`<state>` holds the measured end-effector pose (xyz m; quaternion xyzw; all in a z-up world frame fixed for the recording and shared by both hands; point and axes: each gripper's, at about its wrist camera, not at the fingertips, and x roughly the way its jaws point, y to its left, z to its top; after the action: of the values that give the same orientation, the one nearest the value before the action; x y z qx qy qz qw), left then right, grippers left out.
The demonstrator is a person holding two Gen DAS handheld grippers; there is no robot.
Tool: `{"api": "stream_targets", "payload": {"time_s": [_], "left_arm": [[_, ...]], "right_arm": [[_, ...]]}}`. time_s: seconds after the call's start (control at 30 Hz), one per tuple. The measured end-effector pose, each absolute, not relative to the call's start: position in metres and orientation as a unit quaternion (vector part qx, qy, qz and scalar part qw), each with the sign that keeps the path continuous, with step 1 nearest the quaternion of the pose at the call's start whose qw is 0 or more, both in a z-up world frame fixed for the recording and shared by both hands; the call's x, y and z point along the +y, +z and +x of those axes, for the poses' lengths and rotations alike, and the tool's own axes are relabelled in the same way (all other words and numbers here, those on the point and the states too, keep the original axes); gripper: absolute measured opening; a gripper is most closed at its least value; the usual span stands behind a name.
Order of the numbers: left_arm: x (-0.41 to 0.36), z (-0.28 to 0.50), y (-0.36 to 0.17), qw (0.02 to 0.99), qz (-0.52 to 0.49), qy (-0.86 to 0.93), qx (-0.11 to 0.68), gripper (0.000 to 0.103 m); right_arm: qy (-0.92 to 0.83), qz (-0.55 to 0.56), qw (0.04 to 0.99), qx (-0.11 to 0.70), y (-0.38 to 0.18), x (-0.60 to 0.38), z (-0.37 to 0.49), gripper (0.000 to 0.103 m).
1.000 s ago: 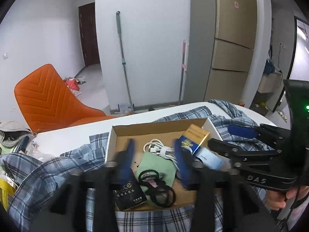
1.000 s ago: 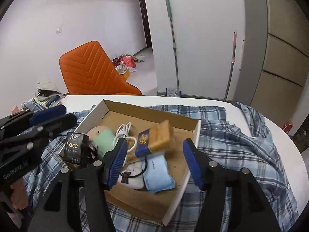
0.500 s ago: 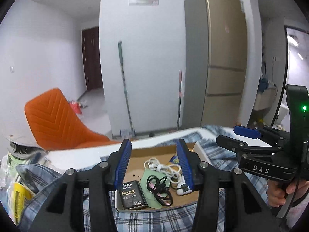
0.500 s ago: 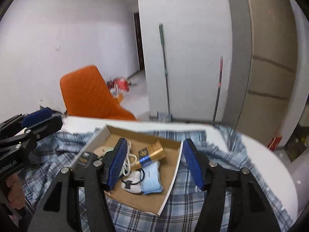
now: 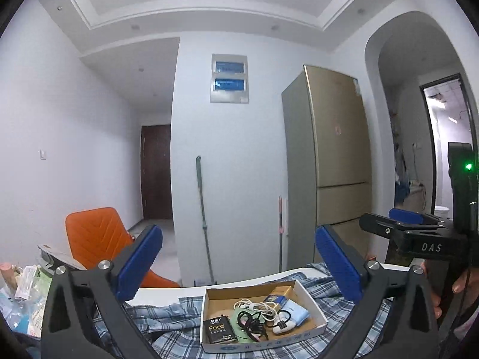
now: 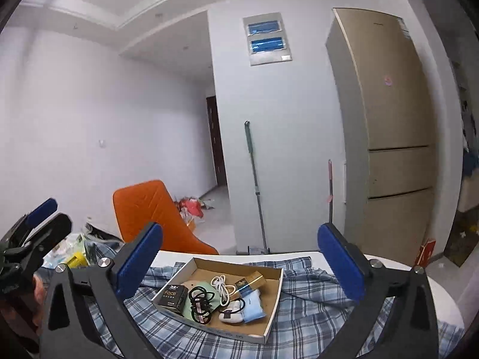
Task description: Organize soft objects
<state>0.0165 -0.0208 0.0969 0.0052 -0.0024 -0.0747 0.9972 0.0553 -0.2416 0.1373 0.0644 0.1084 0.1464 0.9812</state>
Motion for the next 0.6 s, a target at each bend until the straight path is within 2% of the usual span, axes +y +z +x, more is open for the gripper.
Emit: {"api": "stream_targets", "payload": {"time_s": [0.27,0.6], "left_arm": [[-0.020,0.009,0.057,0.994,-0.007,-0.101,0.048,0.103],[-0.022,0.007,0.010,0.995,0.020,-0.091,0.038,0.103]], "right_arm": [[0.137,0.060,0.985,0.090,0.113,-0.245,0.036,0.103],[0.138,0.054,0.985,0.092,0.067,-0.249,0.030,0.103]]}}
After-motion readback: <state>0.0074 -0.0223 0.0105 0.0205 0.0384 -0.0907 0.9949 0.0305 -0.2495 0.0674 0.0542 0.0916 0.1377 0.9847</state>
